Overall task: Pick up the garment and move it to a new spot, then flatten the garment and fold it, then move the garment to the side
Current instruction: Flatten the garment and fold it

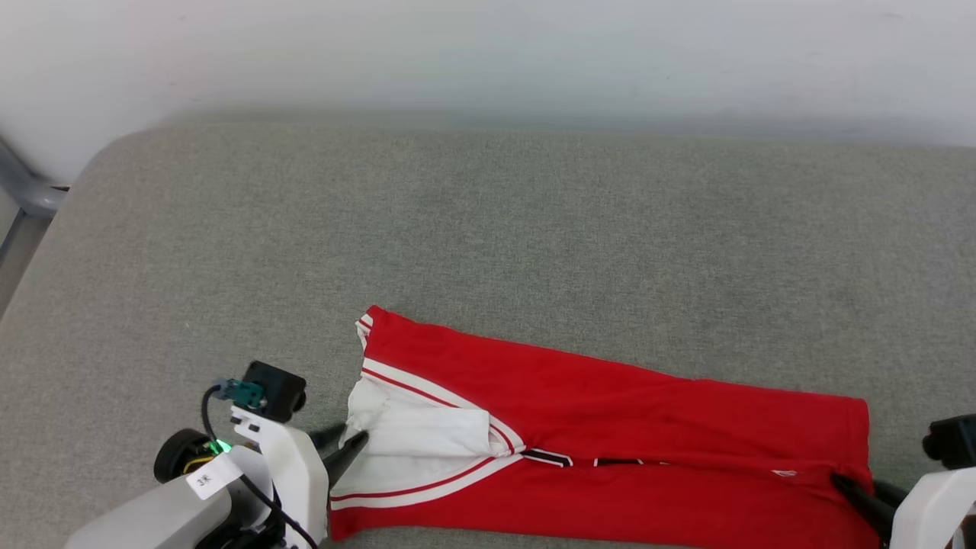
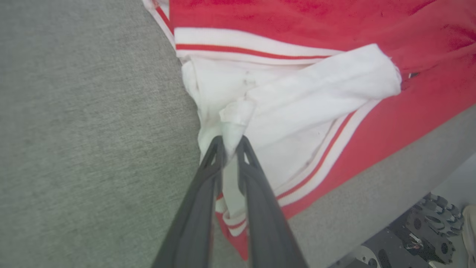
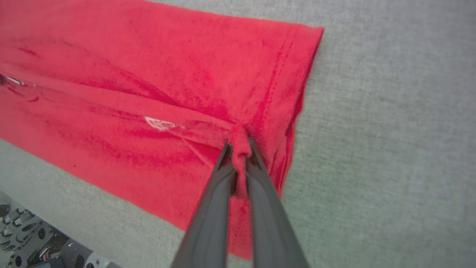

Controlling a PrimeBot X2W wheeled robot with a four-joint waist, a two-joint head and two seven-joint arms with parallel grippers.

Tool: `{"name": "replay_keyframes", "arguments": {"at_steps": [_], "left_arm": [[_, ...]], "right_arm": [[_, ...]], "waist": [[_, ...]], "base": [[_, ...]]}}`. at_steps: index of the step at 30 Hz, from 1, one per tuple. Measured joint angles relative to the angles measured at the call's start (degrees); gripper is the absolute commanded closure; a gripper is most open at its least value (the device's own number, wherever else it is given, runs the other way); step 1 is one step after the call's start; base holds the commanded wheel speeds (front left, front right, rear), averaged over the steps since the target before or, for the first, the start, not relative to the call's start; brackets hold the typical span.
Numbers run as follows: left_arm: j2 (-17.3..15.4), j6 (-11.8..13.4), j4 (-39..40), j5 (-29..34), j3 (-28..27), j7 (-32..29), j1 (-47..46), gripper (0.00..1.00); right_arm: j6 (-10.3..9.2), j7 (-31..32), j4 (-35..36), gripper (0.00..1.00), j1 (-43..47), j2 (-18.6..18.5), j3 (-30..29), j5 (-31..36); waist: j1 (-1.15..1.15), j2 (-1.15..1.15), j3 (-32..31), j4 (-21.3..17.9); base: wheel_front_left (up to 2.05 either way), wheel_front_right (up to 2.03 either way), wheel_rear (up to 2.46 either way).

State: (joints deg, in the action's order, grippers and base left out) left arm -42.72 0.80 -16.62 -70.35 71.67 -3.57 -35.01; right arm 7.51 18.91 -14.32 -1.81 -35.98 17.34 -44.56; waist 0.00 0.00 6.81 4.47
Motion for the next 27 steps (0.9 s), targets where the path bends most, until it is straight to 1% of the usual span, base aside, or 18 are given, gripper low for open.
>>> {"name": "replay_keyframes", "arguments": {"at_steps": [3, 7, 9, 14, 16, 18, 22, 25, 27], "left_arm": [[-0.1, 2.5, 0.1, 2.1, -1.5, 5.6, 0.2, 0.00], [0.0, 7.3, 0.5, 4.0, -4.2, 13.6, 1.5, 0.00], [0.0, 9.7, 1.2, 5.2, -5.4, 16.2, 2.2, 0.00], [1.1, 15.3, 2.8, 9.3, -10.4, 18.4, 4.4, 0.00], [2.1, 17.5, 4.3, 12.8, -14.8, 18.5, 5.7, 0.00], [3.4, 19.2, 6.0, 16.9, -19.5, 18.5, 7.4, 0.00], [6.2, 21.3, 8.5, 25.5, -27.6, 18.5, 13.3, 0.00], [8.8, 21.6, 10.2, 30.9, -33.3, 18.5, 16.8, 0.00], [10.6, 21.3, 11.0, 34.2, -36.3, 18.5, 19.1, 0.00]], "right_arm": [[-0.01, -0.5, 1.6, 0.00, 0.0, -0.1, -1.7, -2.9], [-0.01, -0.2, 5.4, 0.00, 0.0, -2.3, -4.9, -6.2], [-0.01, 0.6, 6.9, 0.00, 0.2, -3.2, -7.5, -8.3], [-0.01, 4.0, 7.1, 0.00, 1.3, -4.6, -13.3, -11.8], [-0.01, 6.5, 6.1, 0.00, 2.0, -4.5, -14.8, -13.1], [-0.01, 8.8, 4.8, 0.00, 2.5, -4.3, -15.9, -13.7], [-0.01, 12.7, 2.6, 0.00, 3.0, -3.0, -16.8, -13.5], [-0.01, 14.4, 1.7, 0.00, 2.7, -1.2, -16.9, -12.6], [-0.01, 15.1, 1.0, 0.00, 2.5, -0.1, -16.7, -11.8]], "waist": [[0.00, 0.00, -0.8, -0.1], [0.00, 0.00, -1.9, -0.1], [0.00, 0.00, -2.2, -0.1], [0.00, 0.00, -2.4, 0.5], [0.00, 0.00, -2.3, 0.9], [0.00, 0.00, -2.0, 1.3], [0.00, 0.00, -1.2, 2.0], [0.00, 0.00, -0.5, 2.4], [0.00, 0.00, 0.1, 2.7]], "base": [[0.00, 0.00, 0.00], [0.00, 0.00, 0.00], [0.00, 0.00, 0.00], [0.00, 0.00, 0.00], [0.00, 0.00, 0.00], [0.00, 0.00, 0.00], [0.00, 0.00, 0.00], [0.00, 0.00, 0.00], [0.00, 0.00, 0.00]]}}
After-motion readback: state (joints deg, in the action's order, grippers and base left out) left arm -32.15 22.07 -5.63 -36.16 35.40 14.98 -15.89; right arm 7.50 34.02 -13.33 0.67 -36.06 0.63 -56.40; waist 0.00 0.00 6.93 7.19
